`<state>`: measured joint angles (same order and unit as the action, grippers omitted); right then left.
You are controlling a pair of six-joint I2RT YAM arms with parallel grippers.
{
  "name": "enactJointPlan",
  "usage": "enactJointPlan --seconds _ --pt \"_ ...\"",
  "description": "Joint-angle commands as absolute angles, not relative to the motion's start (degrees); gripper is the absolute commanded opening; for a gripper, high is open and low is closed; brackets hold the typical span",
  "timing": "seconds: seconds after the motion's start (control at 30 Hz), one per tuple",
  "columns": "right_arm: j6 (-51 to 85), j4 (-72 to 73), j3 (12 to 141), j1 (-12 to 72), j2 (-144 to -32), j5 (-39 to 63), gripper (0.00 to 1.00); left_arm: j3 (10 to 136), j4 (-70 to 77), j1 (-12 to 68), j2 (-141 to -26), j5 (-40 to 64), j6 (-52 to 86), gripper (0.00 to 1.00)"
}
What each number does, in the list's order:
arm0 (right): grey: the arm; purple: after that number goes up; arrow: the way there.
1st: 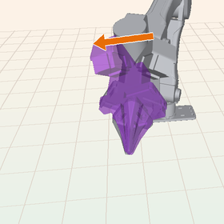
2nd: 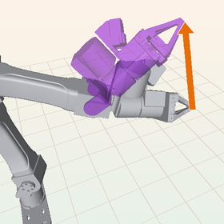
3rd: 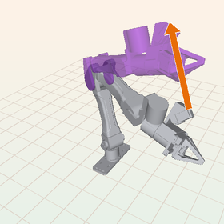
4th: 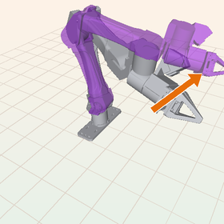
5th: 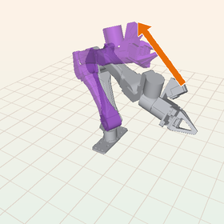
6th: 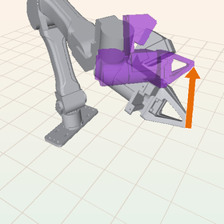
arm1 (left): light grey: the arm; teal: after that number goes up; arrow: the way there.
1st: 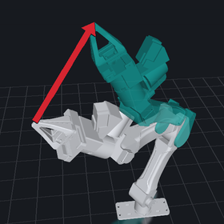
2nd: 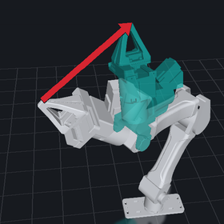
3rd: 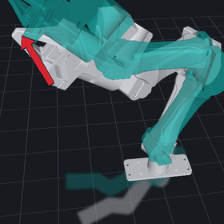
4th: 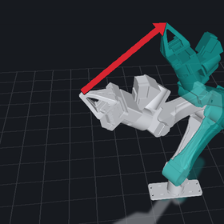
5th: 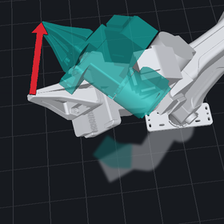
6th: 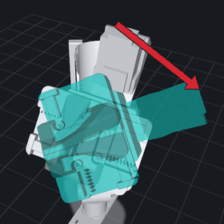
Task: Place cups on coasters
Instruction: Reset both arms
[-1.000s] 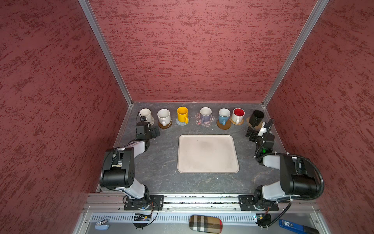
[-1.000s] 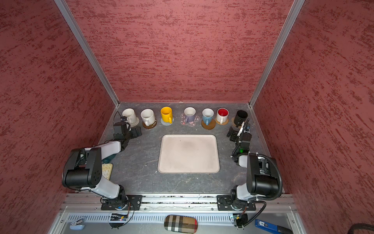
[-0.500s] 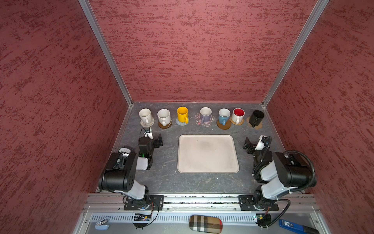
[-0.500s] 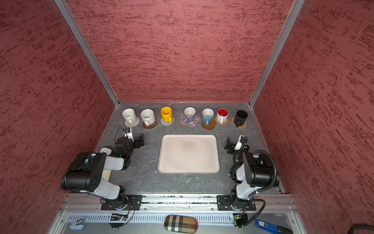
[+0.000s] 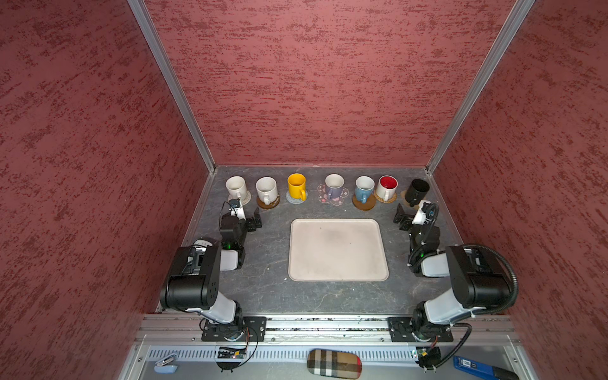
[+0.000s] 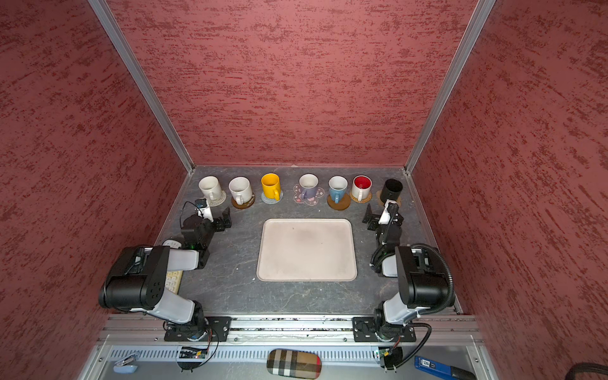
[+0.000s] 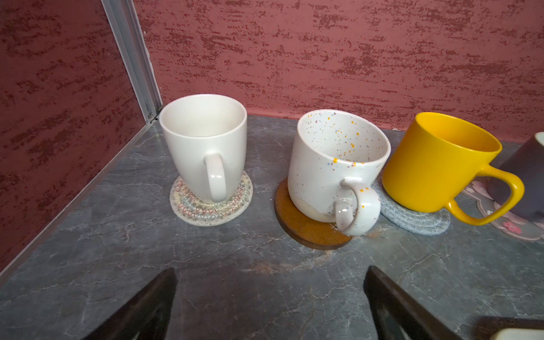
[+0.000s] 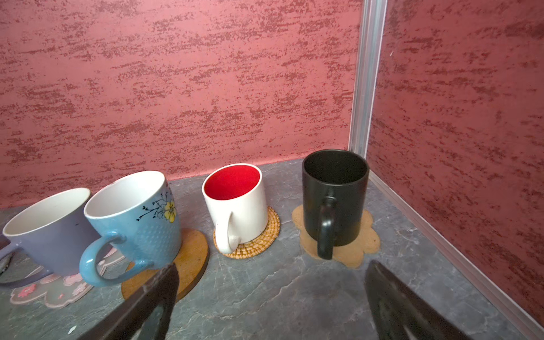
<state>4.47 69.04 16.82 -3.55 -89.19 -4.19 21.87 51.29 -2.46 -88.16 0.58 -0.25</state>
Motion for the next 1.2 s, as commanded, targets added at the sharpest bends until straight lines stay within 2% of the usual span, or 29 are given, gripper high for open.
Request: enactJointPlan --seconds 0.0,0.17,1.17 --pt "2.48 65.56 16.44 -3.28 -88.68 -4.83 0.99 21.97 50.71 -2.24 -87.90 1.81 0.33 1.00" --pt "0.71 66.61 15.87 -2.64 -88.59 -1.94 0.99 21.75 51.07 -1.58 -87.92 0.53 0.00 0.99" --pt "0.51 66.63 15.92 -2.68 -88.69 -1.67 0.99 21.80 51.06 -1.59 -87.94 0.70 0.00 1.00"
